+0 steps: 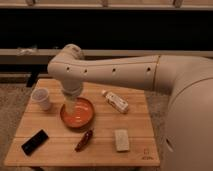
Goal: Stand the bottle upright
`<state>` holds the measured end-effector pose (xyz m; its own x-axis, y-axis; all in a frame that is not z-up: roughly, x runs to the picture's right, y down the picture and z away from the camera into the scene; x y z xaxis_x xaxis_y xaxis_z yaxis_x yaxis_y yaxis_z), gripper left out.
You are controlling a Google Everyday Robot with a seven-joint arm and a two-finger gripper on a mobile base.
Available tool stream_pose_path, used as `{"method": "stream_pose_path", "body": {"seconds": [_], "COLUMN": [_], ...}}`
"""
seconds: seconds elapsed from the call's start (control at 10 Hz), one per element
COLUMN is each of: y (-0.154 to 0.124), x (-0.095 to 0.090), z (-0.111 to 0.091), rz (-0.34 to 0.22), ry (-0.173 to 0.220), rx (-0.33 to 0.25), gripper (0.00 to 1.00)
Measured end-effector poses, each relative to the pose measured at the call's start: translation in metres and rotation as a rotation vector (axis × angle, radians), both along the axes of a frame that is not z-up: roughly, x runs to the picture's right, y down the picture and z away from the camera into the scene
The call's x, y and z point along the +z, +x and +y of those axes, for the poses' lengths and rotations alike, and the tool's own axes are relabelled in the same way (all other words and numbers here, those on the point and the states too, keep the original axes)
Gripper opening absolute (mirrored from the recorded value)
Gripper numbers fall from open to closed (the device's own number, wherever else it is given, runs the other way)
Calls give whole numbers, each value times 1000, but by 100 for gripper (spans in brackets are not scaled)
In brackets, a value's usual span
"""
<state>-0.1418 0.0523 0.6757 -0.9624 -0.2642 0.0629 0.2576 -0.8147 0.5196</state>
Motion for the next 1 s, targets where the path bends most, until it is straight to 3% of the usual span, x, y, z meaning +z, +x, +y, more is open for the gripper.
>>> {"method": "stream_pose_path", "body": {"seconds": [0.3,0.5,1.0], "y": [4,14,80], "x": [4,23,128], "z": [-1,-8,-54], "rz": [17,45,156], "ry": [-8,-19,-61], "rx": [0,18,77], "gripper": [80,80,80]}}
